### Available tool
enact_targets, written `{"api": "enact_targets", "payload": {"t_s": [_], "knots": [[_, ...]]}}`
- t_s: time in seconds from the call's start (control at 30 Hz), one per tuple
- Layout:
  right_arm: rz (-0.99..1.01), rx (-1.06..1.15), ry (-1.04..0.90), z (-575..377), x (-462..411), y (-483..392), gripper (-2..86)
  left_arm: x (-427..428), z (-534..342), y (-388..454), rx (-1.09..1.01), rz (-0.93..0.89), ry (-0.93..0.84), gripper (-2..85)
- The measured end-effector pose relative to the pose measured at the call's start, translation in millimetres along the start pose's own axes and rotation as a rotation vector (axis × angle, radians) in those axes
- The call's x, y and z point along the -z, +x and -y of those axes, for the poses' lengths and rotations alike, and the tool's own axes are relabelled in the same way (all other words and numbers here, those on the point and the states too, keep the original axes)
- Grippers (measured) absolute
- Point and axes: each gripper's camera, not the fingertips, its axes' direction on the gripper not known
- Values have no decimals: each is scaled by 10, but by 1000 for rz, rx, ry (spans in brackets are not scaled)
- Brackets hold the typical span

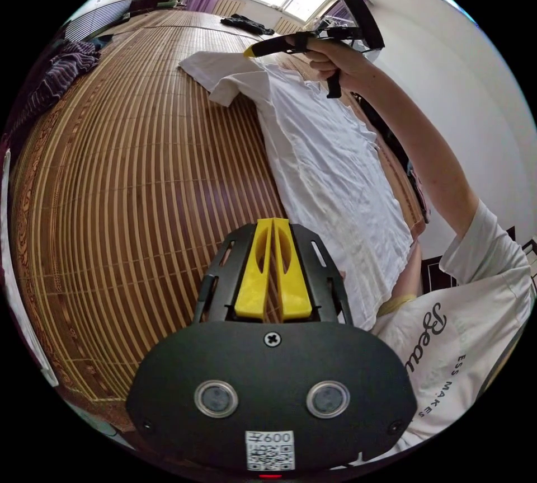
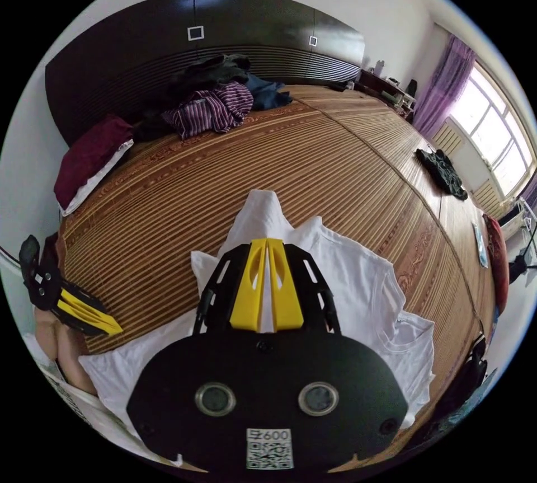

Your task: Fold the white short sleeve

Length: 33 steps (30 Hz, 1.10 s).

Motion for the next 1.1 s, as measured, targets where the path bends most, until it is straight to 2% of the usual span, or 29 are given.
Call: {"api": "enact_targets", "payload": {"t_s": [0.3,0.43,0.6,0.67,0.73,0.77,0.83,0.9,0.97,1.0,1.1], "knots": [[-84,57,22,36,14,-121,-8,-233,-91,-138,-7,6,-13,3],[-16,-32,95,50,-11,-91,-8,-297,-154,-203,-8,7,-9,3],[-38,-24,61,85,-210,-160,-8,-358,-218,-286,-10,1,-9,2],[-40,-9,-23,100,-399,-198,-8,-369,-241,-266,-32,26,-15,2],[-67,-17,80,53,-268,-197,-8,-369,-269,-270,-42,37,-16,2],[-53,-102,161,-7,-170,-96,-8,-367,-289,-296,-40,36,-15,2],[68,-201,172,-60,-187,76,-8,-363,-315,-352,-35,26,-14,2],[117,-194,144,-71,-187,154,-8,-357,-338,-424,-29,8,-14,1],[89,-184,304,-210,76,196,-6,-336,-375,-520,-17,-15,-11,2],[86,-184,321,-223,125,209,-5,-331,-382,-537,-16,-18,-12,2],[88,-111,284,-140,247,198,8,-306,-406,-572,-19,-10,-17,2]]}}
